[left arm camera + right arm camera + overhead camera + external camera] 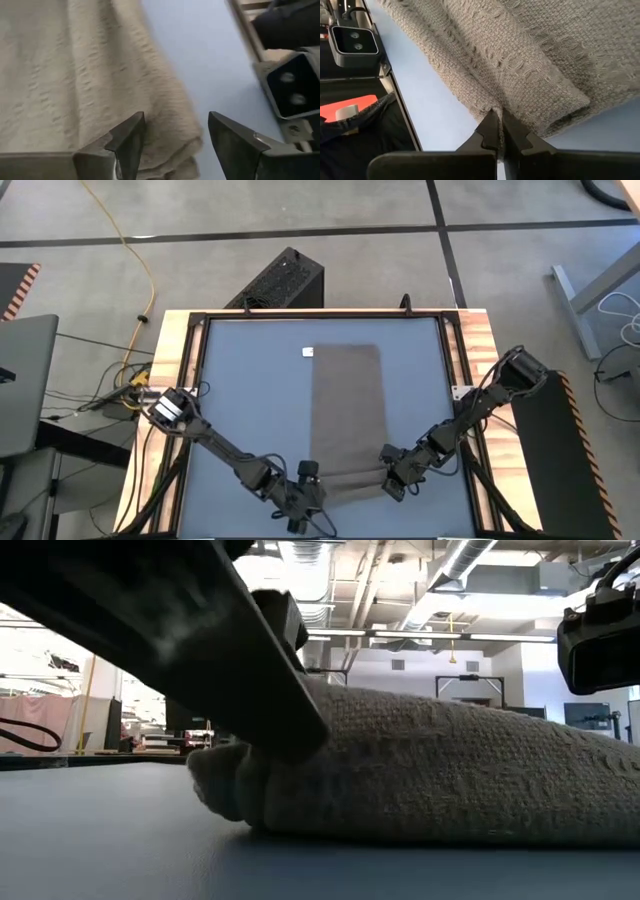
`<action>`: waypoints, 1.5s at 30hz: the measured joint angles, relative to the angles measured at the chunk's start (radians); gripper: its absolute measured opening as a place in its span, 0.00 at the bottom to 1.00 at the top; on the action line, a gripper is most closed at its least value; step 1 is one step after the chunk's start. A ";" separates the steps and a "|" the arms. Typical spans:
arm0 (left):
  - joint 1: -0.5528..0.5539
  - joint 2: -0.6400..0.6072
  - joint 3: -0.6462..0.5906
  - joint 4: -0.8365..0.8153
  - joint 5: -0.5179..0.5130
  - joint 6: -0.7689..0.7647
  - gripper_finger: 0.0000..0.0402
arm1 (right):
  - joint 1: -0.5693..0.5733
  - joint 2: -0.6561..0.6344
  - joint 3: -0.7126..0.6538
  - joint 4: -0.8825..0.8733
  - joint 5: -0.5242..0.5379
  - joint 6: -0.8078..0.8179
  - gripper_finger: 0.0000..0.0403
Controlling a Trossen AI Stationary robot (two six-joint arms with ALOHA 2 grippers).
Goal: Roll towel into tight, uniform cylinder
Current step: Roll the gray towel
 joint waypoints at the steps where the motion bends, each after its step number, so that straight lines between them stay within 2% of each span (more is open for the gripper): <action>1: 0.001 0.000 0.000 -0.001 -0.008 -0.008 0.51 | 0.000 0.000 0.000 -0.001 0.000 0.002 0.05; 6: -0.001 0.000 0.000 -0.001 -0.025 -0.033 0.39 | -0.001 0.000 0.000 0.001 -0.002 0.012 0.05; 11: 0.003 0.000 0.000 -0.007 -0.020 -0.112 0.13 | -0.001 0.000 0.000 0.000 -0.016 0.056 0.05; 13: 0.013 0.000 0.000 -0.023 0.015 -0.163 0.04 | -0.001 0.000 0.000 0.002 -0.023 0.071 0.05; 20: 0.083 -0.004 -0.027 -0.066 0.276 -0.301 0.01 | -0.002 0.000 0.000 0.006 -0.066 0.124 0.06; 28: 0.183 -0.011 -0.101 -0.080 0.461 -0.426 0.01 | -0.002 0.000 0.000 0.008 -0.068 0.130 0.08; 38: 0.236 -0.008 -0.110 -0.085 0.565 -0.439 0.01 | -0.014 -0.012 -0.001 0.001 -0.098 0.071 0.17; 45: 0.240 -0.007 -0.113 -0.091 0.588 -0.462 0.01 | 0.003 -0.152 -0.004 -0.094 -0.109 0.040 0.18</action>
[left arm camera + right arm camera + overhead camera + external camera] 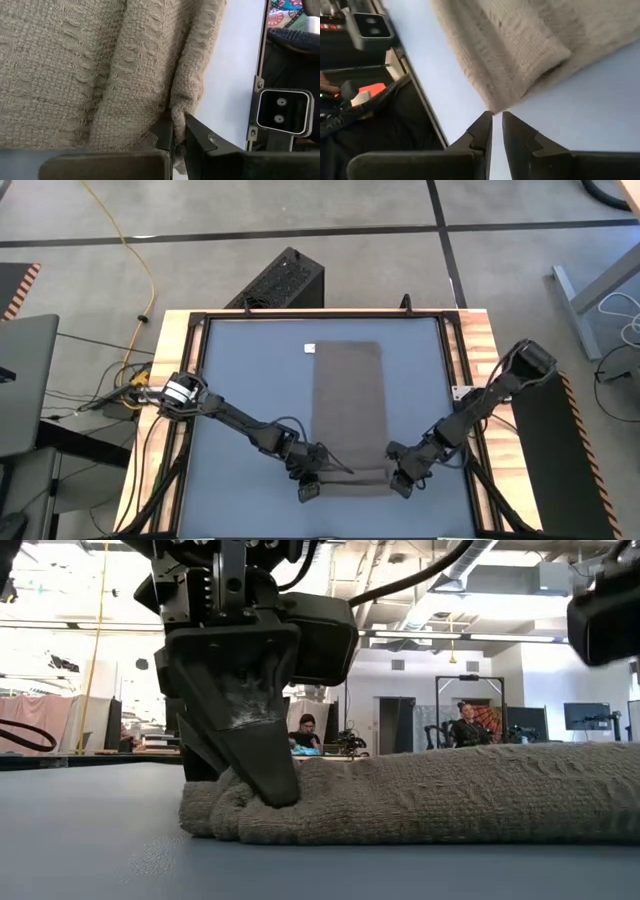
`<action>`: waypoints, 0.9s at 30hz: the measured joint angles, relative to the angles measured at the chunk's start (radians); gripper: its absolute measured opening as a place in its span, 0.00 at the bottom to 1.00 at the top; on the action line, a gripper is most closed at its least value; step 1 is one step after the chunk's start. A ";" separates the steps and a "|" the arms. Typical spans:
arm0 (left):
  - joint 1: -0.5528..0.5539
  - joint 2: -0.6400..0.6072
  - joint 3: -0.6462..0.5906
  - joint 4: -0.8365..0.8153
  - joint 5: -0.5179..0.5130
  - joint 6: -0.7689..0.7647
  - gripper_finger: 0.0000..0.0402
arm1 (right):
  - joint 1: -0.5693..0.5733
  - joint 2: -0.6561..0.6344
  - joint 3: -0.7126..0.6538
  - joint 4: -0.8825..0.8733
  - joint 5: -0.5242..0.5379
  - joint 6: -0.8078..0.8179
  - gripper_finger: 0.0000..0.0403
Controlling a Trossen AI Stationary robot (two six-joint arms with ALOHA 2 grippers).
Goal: Roll towel into tight, uniform cylinder
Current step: Roll the gray towel
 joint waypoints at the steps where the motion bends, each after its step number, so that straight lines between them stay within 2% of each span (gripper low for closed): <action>1: 0.001 0.000 0.000 0.000 0.004 -0.001 0.01 | 0.009 -0.023 0.000 -0.019 0.020 -0.012 0.18; 4: 0.004 0.001 -0.001 0.009 0.012 -0.004 0.01 | 0.055 -0.080 0.000 -0.043 0.128 -0.087 0.18; 7: 0.010 0.002 -0.002 0.020 0.026 -0.018 0.01 | 0.127 -0.105 0.002 0.032 0.233 -0.278 0.18; 9: 0.018 0.003 -0.002 0.022 0.042 -0.024 0.01 | 0.181 -0.100 0.002 0.120 0.300 -0.442 0.18; 13: 0.031 0.004 -0.002 0.022 0.068 -0.032 0.01 | 0.296 -0.038 0.003 0.298 0.388 -0.900 0.18; 15: 0.035 0.004 -0.003 0.022 0.078 -0.042 0.01 | 0.338 0.000 0.003 0.325 0.447 -1.036 0.18; 18: 0.038 0.004 -0.003 0.022 0.080 -0.054 0.01 | 0.350 0.045 0.003 0.300 0.564 -1.013 0.18; 19: 0.038 0.004 -0.002 0.022 0.080 -0.058 0.01 | 0.343 0.058 0.003 0.291 0.573 -0.991 0.18; 23: 0.038 0.004 -0.002 0.023 0.079 -0.072 0.01 | 0.315 0.094 0.003 0.316 0.495 -0.980 0.21; 27: 0.039 0.005 -0.002 0.027 0.086 -0.078 0.01 | 0.306 0.130 0.023 0.308 0.463 -0.980 0.30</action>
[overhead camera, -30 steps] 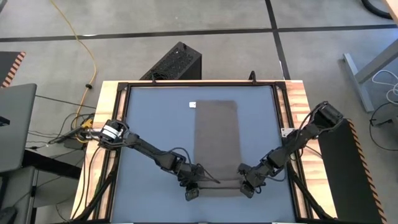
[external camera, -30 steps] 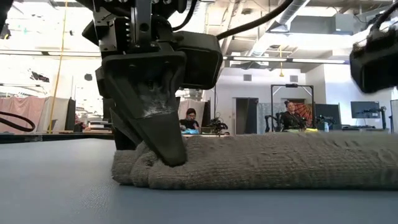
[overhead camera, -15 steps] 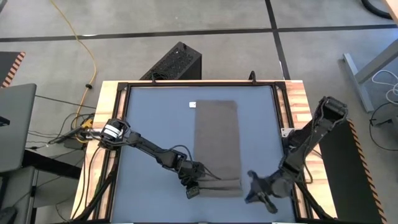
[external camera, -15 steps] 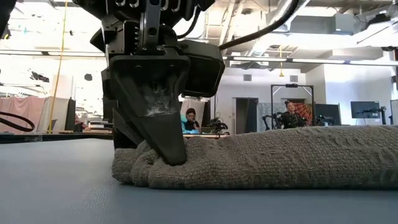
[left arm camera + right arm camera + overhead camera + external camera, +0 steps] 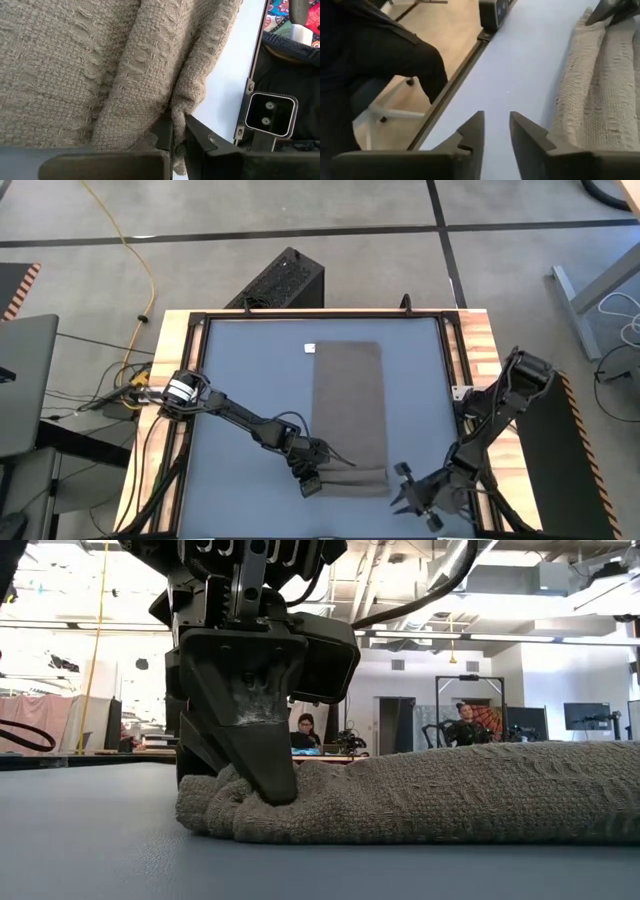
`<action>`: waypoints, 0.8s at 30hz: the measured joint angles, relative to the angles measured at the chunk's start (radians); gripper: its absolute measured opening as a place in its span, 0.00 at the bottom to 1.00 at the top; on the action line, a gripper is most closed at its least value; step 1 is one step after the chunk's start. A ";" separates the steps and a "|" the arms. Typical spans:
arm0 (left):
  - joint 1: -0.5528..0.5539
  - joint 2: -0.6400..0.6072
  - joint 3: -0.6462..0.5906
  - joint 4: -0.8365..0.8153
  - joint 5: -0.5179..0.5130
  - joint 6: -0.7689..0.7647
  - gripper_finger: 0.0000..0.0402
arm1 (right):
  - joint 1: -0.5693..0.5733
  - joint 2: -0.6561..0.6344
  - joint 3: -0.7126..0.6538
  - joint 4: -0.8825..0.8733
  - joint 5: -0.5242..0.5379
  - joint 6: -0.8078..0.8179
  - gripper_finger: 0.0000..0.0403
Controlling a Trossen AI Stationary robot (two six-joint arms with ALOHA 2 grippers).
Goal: Roll towel into tight, uniform cylinder
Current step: Roll the gray towel
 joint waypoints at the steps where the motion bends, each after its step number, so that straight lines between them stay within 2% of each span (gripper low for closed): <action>1: 0.000 0.000 0.000 0.001 0.000 0.000 0.01 | -0.001 0.013 0.005 -0.001 0.000 0.000 0.33; 6: 0.000 0.000 0.000 0.002 0.001 0.001 0.01 | -0.031 0.065 0.027 -0.006 0.011 -0.008 0.47; 10: 0.000 0.000 0.000 0.003 0.002 0.007 0.01 | -0.052 0.085 0.028 -0.021 0.013 -0.031 0.53; 24: 0.000 0.000 0.000 0.007 0.014 0.045 0.01 | -0.114 0.095 0.028 -0.147 0.013 -0.034 0.53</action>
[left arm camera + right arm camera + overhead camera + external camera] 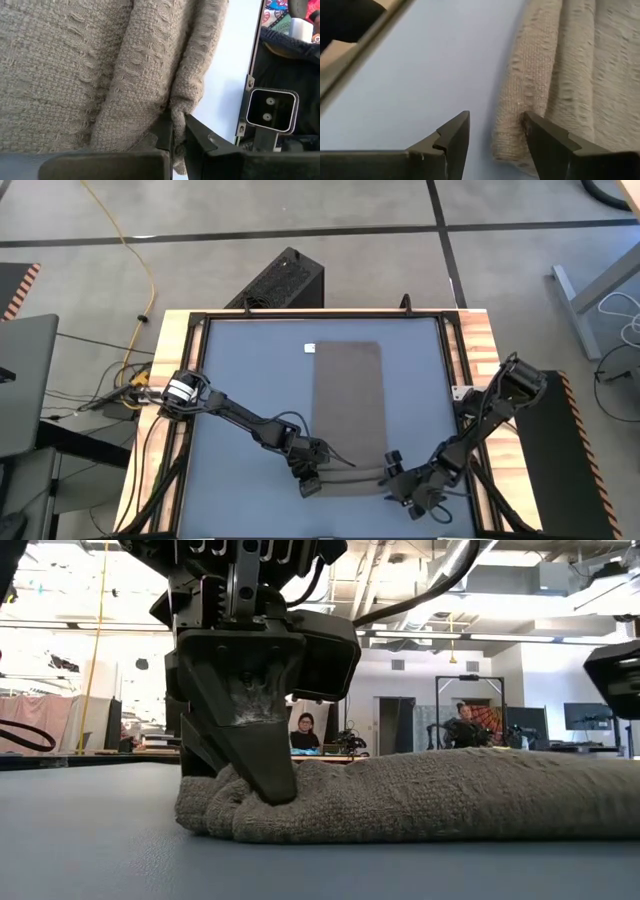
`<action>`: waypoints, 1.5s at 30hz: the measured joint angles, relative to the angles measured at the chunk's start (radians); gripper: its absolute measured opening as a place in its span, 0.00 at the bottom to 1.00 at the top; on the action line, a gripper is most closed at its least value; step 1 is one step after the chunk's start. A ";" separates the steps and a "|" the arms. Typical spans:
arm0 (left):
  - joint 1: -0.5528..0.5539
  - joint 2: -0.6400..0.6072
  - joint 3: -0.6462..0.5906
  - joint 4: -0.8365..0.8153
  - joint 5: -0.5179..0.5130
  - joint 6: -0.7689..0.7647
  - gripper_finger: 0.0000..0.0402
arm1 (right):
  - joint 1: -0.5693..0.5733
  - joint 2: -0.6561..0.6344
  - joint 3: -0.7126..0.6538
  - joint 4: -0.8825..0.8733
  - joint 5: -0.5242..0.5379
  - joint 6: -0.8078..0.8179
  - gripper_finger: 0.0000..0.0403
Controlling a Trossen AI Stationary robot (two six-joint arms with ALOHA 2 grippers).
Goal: Roll towel into tight, uniform cylinder
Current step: Roll the gray towel
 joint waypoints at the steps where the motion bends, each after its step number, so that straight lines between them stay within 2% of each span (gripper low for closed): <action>1: 0.000 0.000 0.000 0.000 0.005 0.004 0.01 | -0.005 0.000 0.000 -0.008 0.000 0.000 0.53; 7: 0.000 0.000 0.000 0.000 0.020 0.018 0.01 | -0.032 0.000 0.000 -0.043 0.001 0.003 0.52; 11: 0.000 0.000 0.000 0.000 0.025 0.038 0.02 | -0.048 -0.001 0.000 -0.085 0.003 0.048 0.46; 21: 0.004 -0.012 0.001 0.001 0.040 0.048 0.06 | -0.048 -0.003 0.001 -0.105 -0.023 0.087 0.08; 28: 0.004 -0.069 0.001 -0.048 0.038 0.100 0.07 | -0.050 -0.003 0.001 -0.112 -0.038 0.148 0.08; 40: -0.001 -0.114 -0.003 -0.271 0.051 0.163 0.07 | -0.049 -0.001 0.000 -0.125 -0.055 0.200 0.10; 45: -0.008 -0.117 0.001 -0.301 -0.021 0.221 0.09 | -0.048 -0.001 0.000 -0.132 -0.059 0.220 0.10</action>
